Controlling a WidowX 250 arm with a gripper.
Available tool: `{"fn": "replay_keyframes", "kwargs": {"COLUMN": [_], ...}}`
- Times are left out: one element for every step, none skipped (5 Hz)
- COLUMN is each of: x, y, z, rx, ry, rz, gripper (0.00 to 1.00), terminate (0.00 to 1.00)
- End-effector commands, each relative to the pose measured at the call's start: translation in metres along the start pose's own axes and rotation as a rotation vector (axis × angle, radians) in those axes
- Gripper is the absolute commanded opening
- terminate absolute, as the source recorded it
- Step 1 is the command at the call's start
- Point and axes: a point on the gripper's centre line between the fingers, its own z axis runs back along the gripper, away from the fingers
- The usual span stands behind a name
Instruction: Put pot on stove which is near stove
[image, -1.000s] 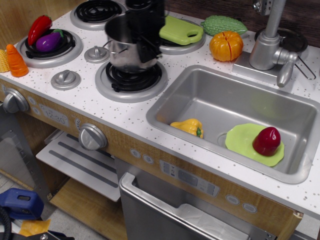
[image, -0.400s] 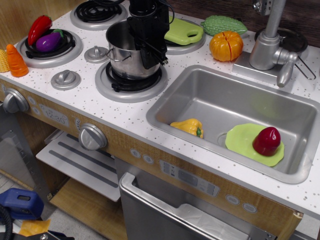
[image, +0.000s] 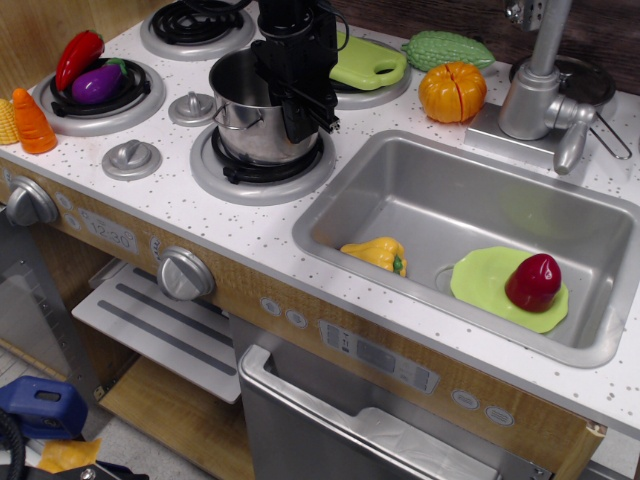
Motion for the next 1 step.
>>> {"fn": "replay_keyframes", "kwargs": {"x": [0.0142], "y": [0.0037], "z": [0.0349], "rx": [0.055], "ry": [-0.086], "rz": [-0.009], "gripper": [1.00], "terminate": [1.00]}}
